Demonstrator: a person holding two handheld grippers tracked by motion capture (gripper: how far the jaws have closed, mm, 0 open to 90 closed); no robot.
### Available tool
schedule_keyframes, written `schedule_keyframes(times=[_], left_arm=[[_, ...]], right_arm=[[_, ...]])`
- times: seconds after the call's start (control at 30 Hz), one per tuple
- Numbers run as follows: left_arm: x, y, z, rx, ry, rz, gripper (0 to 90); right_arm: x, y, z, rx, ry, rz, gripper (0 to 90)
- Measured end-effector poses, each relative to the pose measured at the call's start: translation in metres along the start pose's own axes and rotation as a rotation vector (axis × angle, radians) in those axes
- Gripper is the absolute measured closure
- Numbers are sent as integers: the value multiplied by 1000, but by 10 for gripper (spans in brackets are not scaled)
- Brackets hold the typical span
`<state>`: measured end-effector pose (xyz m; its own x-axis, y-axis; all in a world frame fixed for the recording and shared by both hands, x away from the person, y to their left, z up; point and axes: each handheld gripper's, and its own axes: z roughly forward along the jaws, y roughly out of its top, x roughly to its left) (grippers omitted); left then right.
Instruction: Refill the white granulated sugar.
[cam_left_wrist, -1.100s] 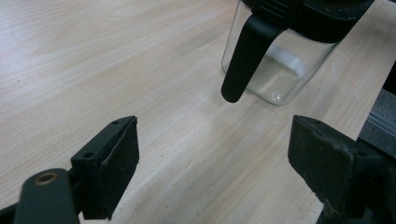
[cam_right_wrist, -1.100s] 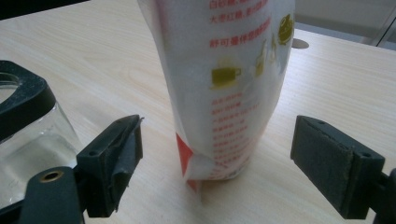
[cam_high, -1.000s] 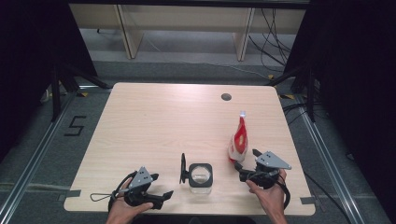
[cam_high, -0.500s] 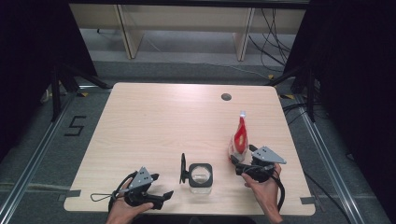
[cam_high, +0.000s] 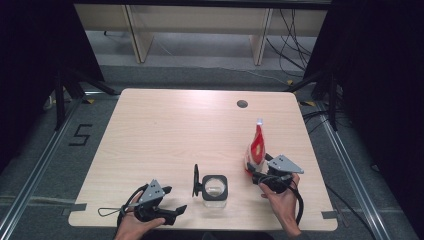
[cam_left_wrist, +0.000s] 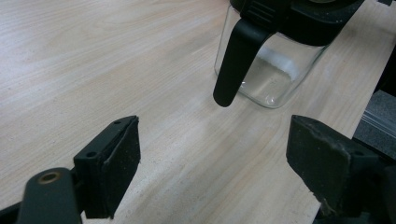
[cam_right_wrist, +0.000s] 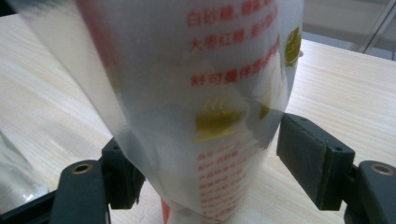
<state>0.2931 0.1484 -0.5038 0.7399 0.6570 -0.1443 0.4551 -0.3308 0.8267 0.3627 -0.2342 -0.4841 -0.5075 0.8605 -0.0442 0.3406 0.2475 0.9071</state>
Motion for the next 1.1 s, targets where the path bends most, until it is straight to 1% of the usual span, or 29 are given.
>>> schedule_keyframes(times=[0.03, 0.07, 0.1, 0.13, 0.17, 0.2, 0.23, 0.27, 0.3, 0.37, 0.4, 0.43, 0.5, 0.53, 0.57, 0.6, 0.63, 0.67, 0.7, 0.73, 0.77, 0.87, 0.9, 0.93, 0.97, 1.0, 1.03, 1.07, 1.1], left_arm=[[-1, 0, -1, 4, 2, 0, 178], [-1, 0, -1, 4, 2, 0, 180], [-1, 0, -2, -2, -7, -1, 181], [-2, 1, -1, -16, -11, -9, 183], [0, 1, -1, 1, -4, 8, 185], [-2, 1, -1, -7, -12, -1, 186], [-2, 0, 0, -12, -16, -2, 188], [-2, 0, 0, -12, -16, -2, 190], [-1, 0, -1, -13, -19, 26, 193], [-1, 1, -1, -13, -21, 27, 195], [-1, 1, -1, -13, -21, 27, 197], [-1, 1, -1, -9, -23, 34, 197], [-3, 0, 1, -12, -21, 6, 200], [-3, 0, 1, -12, -21, 6, 203], [-1, 1, 0, 19, -10, 39, 204], [-1, 1, 0, 19, -11, 43, 205], [-1, 1, 0, 19, -11, 43, 205], [-2, 0, 1, 4, -22, 25, 205], [-2, 0, 1, 4, -22, 25, 205], [-2, 0, 2, -1, -24, 25, 205], [-3, 0, 2, -11, -26, 17, 205], [-4, 0, 2, -7, -25, 15, 205], [-3, 0, 1, -1, -24, 23, 204], [-3, 0, 1, -1, -24, 28, 205], [-3, 0, 1, 0, -22, 24, 205], [-3, 0, 1, 0, -22, 24, 204], [-4, -1, 2, -1, -16, 22, 204], [-4, -1, 2, -1, -16, 22, 204], [-2, 0, 0, 27, -10, 36, 204]], right_arm=[[-3, 1, -1, 10, 28, -7, 314], [-5, 1, -2, 7, 30, -20, 322], [-7, 1, -2, 7, 55, -24, 328], [-11, 1, -3, -1, 53, -44, 334], [-13, 1, -4, 4, 60, -56, 337], [-16, 2, -4, 3, 78, -66, 338], [-18, 2, -4, 12, 99, -68, 340], [-18, 2, -4, 12, 99, -68, 340], [-25, 1, -5, 8, 127, -82, 345], [-28, 1, -6, 23, 167, -67, 348], [-28, 1, -6, 23, 167, -67, 348], [-31, 1, -6, 10, 173, -90, 349], [-38, 3, -6, 21, 206, -128, 353], [-38, 3, -6, 21, 206, -128, 353], [-44, 4, -6, 27, 235, -152, 355], [-45, 5, -6, 27, 239, -152, 355], [-46, 5, -6, 31, 255, -152, 355], [-49, 4, -4, 24, 278, -167, 355], [-50, 4, -5, 26, 270, -166, 356], [-48, 3, -6, 33, 266, -128, 357], [-48, 4, -6, 27, 258, -138, 356], [-45, 3, -6, 17, 237, -136, 330], [-36, 1, -11, 16, 187, -43, 258], [-34, 0, -12, 21, 172, -27, 250], [-31, -1, -12, 7, 155, -33, 232], [-31, -1, -12, 7, 155, -33, 232], [-22, -4, -18, 12, 105, 5, 223], [-19, -5, -19, 7, 97, 15, 224], [-16, -6, -21, 8, 71, 45, 219]])
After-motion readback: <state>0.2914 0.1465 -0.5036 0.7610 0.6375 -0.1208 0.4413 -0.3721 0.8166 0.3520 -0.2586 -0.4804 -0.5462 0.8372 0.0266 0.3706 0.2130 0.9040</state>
